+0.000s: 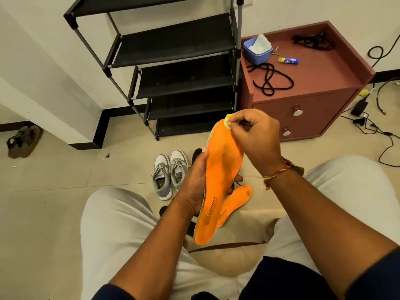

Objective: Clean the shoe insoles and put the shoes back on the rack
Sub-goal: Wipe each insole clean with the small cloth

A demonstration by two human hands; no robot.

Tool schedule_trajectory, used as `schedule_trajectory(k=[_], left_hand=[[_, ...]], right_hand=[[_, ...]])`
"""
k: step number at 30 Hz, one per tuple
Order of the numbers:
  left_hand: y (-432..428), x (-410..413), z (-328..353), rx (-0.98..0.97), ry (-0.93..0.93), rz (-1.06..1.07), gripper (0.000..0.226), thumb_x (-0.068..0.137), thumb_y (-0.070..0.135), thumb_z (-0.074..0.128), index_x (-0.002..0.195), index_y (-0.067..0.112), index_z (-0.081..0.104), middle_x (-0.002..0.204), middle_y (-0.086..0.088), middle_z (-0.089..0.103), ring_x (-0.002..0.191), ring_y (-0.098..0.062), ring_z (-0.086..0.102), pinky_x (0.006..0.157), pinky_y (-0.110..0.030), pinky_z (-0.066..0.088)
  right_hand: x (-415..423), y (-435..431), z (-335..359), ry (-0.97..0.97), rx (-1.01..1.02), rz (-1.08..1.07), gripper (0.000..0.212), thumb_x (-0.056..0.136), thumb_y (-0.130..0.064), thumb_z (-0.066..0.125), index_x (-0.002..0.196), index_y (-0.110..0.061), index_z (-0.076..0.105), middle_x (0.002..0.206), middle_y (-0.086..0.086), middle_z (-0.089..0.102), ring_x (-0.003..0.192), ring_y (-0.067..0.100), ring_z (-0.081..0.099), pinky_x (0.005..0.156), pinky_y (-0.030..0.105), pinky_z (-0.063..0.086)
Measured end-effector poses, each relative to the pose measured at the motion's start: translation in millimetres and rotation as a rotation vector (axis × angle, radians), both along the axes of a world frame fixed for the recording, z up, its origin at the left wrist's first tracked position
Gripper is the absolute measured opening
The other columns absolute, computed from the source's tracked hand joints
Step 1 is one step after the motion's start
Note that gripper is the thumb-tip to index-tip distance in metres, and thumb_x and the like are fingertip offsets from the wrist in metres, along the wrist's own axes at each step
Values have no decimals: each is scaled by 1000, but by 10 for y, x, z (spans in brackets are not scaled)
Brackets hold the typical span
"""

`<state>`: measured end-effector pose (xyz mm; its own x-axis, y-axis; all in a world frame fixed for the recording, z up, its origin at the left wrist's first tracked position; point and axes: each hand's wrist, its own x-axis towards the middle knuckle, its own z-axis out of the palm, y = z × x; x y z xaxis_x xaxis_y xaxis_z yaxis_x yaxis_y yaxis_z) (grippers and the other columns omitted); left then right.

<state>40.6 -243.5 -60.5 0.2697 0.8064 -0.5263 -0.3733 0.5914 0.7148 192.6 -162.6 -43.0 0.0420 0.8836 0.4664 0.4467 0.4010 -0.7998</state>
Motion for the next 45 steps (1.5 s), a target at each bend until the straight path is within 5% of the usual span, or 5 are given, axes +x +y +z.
schedule_trajectory(k=[4,15,20,28,45], left_hand=[[45,-15,15,40,-42,71,61,101,58,29,143,19,51,122,-20,70,103,-35,72,80,-48,60],[120,-163,-7,75,-146,266,85,94,76,31,145,12,54,142,-24,56,133,-40,53,115,-59,36],[103,-110,7,38,-161,285,70,96,70,36,126,17,70,131,-20,66,121,-38,64,103,-54,49],[81,-44,-1,14,-73,146,69,96,66,45,149,21,45,136,-23,61,108,-34,69,80,-43,58],[102,-68,4,38,-48,221,65,98,69,32,135,23,61,131,-18,66,118,-37,65,94,-51,55]], right_hand=[[-121,-133,-17,27,-69,114,7,87,-8,72,92,-12,75,94,-1,70,90,1,64,77,9,50],[-382,-347,-110,-144,-37,319,28,89,-20,73,115,-11,71,114,4,69,102,14,65,88,33,59],[-376,-359,-106,-223,48,323,14,89,-17,72,101,-11,75,105,3,73,97,15,67,86,36,58],[-81,-66,14,-58,112,14,8,88,-8,70,92,-7,75,92,1,72,89,10,66,79,31,57],[-282,-227,9,-268,122,158,5,87,-8,69,89,-8,73,90,5,71,85,17,65,79,36,57]])
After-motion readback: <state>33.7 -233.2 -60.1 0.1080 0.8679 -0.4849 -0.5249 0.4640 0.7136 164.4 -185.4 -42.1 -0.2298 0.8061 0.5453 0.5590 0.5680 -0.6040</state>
